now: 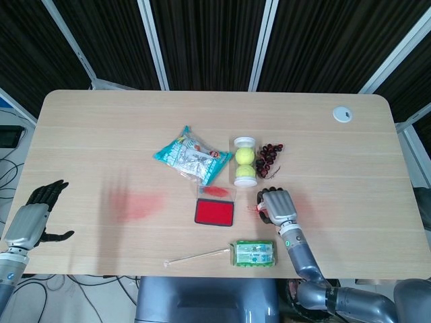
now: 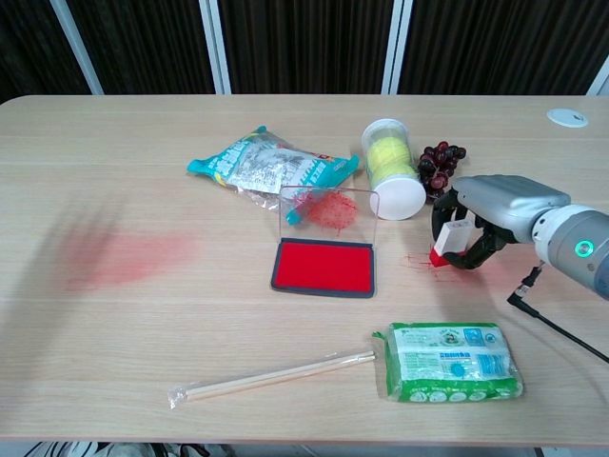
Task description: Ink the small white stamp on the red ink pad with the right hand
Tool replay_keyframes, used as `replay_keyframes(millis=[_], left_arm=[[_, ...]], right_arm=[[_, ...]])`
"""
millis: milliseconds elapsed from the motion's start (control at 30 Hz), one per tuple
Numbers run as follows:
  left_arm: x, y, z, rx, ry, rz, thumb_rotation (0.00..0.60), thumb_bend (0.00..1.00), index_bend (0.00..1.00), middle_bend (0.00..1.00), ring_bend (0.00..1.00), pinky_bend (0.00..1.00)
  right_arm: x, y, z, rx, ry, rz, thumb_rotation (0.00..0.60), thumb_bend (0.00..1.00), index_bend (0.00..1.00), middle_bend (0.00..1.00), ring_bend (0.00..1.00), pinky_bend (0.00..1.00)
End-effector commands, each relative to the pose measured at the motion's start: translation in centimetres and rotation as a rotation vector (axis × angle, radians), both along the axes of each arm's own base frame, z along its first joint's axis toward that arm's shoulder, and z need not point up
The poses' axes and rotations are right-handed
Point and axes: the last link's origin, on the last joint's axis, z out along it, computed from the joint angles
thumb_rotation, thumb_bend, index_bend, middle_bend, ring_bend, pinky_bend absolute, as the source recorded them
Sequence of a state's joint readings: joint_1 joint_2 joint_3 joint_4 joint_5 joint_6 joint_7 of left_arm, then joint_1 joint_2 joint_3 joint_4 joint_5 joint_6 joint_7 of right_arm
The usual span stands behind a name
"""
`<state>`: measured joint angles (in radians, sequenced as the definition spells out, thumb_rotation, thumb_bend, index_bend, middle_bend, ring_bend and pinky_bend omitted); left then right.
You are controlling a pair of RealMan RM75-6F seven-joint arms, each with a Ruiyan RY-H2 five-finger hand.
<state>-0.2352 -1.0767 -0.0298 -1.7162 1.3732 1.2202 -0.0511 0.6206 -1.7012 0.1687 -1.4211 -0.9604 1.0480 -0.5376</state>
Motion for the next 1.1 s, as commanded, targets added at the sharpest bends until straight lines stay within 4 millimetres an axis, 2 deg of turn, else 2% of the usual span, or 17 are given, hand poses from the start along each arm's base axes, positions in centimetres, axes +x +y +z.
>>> replay_keyframes(millis=[33,667,767,900,1100], left_arm=[[-0.01,0.0,0.0,0.0,0.0,0.0,0.6,0.04,0.0,0.0,0.0,0.0],[-0.01,0.01,-0.01,-0.004,-0.001,0.001,0.6,0.04,0.0,0.0,0.0,0.0],[-0.02,0.0,-0.01,-0.004,-0.001,0.001,0.6,0.04,0.0,0.0,0.0,0.0],[-0.03,0.0,-0.01,-0.005,-0.001,0.002,0.6,0.04,0.0,0.0,0.0,0.0],[-0.02,0.01,-0.01,-0.005,-0.001,0.003,0.6,0.04,0.0,0.0,0.0,0.0]], right_arm=[[0.13,-0.03,0.07,-0.004,-0.006,0.002,0.6,0.43,0.49,0.38,0.31,0.35],[0.08,-0.25,0.17,-0.007,0.008,0.001,0.6,0.43,0.52,0.41,0.32,0.35],[0.12,-0.24,0.2,-0.01,0.008,0.003,0.6,0.44,0.56,0.45,0.35,0.37],[0.18,-0.17,0.25,-0.018,0.005,0.015,0.6,0.5,0.66,0.54,0.44,0.45],[0.22,-0.04,0.32,-0.02,-0.001,0.024,0.6,0.53,0.72,0.6,0.5,0.52]])
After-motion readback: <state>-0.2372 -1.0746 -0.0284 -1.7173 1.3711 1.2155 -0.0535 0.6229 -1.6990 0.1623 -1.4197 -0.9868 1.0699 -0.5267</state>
